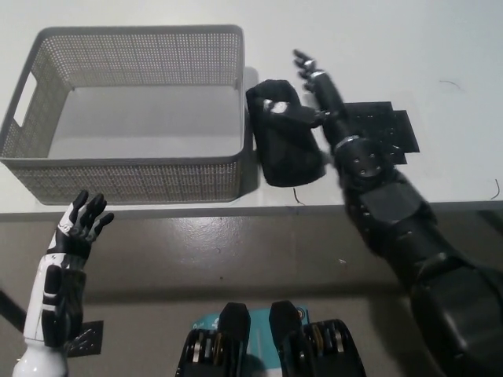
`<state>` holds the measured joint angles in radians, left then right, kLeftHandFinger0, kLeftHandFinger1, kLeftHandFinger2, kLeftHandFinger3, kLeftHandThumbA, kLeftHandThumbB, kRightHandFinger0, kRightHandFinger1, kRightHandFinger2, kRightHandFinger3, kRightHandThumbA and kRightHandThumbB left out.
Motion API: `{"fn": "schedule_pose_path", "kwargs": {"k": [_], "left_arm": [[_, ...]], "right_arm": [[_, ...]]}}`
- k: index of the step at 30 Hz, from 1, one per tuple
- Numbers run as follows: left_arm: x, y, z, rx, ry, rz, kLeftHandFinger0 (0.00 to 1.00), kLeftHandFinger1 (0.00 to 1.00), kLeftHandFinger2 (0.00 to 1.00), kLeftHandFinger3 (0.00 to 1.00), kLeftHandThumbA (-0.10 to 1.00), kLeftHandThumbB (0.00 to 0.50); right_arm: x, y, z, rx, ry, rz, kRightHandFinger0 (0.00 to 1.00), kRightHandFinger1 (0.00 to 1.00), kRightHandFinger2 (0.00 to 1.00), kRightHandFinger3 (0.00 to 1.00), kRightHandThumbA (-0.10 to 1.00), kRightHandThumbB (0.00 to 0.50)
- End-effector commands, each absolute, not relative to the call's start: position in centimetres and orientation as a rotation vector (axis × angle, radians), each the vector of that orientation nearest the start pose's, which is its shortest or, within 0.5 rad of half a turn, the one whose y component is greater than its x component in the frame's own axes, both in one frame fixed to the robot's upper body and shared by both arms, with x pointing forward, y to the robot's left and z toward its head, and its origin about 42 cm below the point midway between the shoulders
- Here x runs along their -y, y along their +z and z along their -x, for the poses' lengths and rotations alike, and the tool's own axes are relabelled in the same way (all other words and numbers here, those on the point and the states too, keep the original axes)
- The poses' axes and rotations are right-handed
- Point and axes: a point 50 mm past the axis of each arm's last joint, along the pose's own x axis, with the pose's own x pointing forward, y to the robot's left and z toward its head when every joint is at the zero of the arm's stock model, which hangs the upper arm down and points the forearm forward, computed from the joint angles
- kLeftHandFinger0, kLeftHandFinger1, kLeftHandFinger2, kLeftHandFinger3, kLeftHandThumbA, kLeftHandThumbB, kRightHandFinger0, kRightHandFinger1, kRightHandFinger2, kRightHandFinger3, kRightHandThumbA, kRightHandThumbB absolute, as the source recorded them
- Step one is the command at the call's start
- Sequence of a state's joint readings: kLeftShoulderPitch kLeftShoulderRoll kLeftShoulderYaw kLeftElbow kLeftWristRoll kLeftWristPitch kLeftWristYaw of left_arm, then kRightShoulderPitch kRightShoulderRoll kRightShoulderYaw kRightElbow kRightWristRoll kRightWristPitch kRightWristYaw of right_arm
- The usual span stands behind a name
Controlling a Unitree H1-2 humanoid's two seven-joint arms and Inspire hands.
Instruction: Use the right hand to push the pencil case on the right hand side to the container on the left side
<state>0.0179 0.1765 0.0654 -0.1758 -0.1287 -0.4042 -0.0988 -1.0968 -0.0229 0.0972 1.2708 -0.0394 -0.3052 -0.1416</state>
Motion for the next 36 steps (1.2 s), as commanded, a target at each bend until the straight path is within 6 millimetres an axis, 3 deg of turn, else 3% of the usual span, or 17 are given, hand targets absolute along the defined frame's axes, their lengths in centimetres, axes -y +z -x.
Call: {"fn": "schedule_pose_path", "kwargs": {"k": [1,8,13,16,17,20,21,22,25,27,29,30,36], "left_arm": [[-27.6,18.3,-26.8,0.603,-0.075,-0.102,1.0,1.0,1.0,1.0,1.0,0.088],[-27.4,18.3,-27.0,0.612,-0.079,-0.101,1.0,1.0,1.0,1.0,1.0,0.079],[-27.3,18.5,-27.2,0.612,-0.082,-0.101,1.0,1.0,1.0,1.0,1.0,0.083],[-27.4,18.7,-27.3,0.62,-0.08,-0.111,1.0,1.0,1.0,1.0,1.0,0.068],[-27.5,18.9,-27.3,0.619,-0.081,-0.118,1.0,1.0,1.0,1.0,1.0,0.065],[-27.6,19.2,-27.6,0.625,-0.083,-0.13,1.0,1.0,1.0,1.0,1.0,0.051],[-27.7,19.3,-27.7,0.628,-0.086,-0.132,1.0,1.0,1.0,1.0,1.0,0.047],[-27.6,19.3,-27.7,0.628,-0.088,-0.131,1.0,1.0,1.0,1.0,1.0,0.047],[-27.7,19.5,-27.9,0.644,-0.097,-0.116,1.0,1.0,1.0,1.0,1.0,0.067],[-27.7,19.6,-27.8,0.65,-0.09,-0.131,1.0,1.0,1.0,1.0,1.0,0.069],[-27.7,19.5,-27.7,0.649,-0.072,-0.14,1.0,1.0,1.0,1.0,1.0,0.076],[-27.9,19.5,-27.6,0.647,-0.05,-0.15,1.0,1.0,1.0,1.0,1.0,0.087],[-28.1,18.5,-26.5,0.599,-0.009,-0.133,1.0,1.0,1.0,1.0,1.0,0.12]], "right_arm": [[13.9,26.8,-56.5,0.306,0.049,0.338,1.0,1.0,1.0,1.0,1.0,0.275],[15.8,28.6,-56.4,0.36,0.045,0.298,1.0,1.0,1.0,1.0,1.0,0.325],[16.9,30.6,-55.0,0.468,0.047,0.246,1.0,1.0,1.0,1.0,1.0,0.317],[18.2,32.2,-51.8,0.573,0.055,0.216,1.0,1.0,1.0,1.0,1.0,0.294],[18.7,32.5,-50.1,0.616,0.054,0.186,1.0,1.0,1.0,1.0,1.0,0.323],[19.8,32.7,-46.4,0.714,0.053,0.119,1.0,1.0,1.0,1.0,1.0,0.349],[20.6,32.2,-44.3,0.735,0.058,0.111,1.0,1.0,1.0,1.0,1.0,0.329],[20.8,32.0,-43.7,0.737,0.06,0.108,1.0,1.0,1.0,1.0,1.0,0.327],[22.3,30.1,-39.7,0.764,0.096,0.094,1.0,1.0,1.0,1.0,1.0,0.228],[22.9,29.0,-37.2,0.759,0.085,0.095,1.0,1.0,1.0,1.0,1.0,0.229],[23.4,28.1,-36.1,0.751,0.092,0.09,1.0,1.0,1.0,1.0,1.0,0.237],[23.9,27.1,-35.2,0.734,0.099,0.089,1.0,1.0,1.0,1.0,1.0,0.276],[25.6,24.2,-31.8,0.653,0.106,0.095,1.0,1.0,1.0,1.0,1.0,0.304]]}}
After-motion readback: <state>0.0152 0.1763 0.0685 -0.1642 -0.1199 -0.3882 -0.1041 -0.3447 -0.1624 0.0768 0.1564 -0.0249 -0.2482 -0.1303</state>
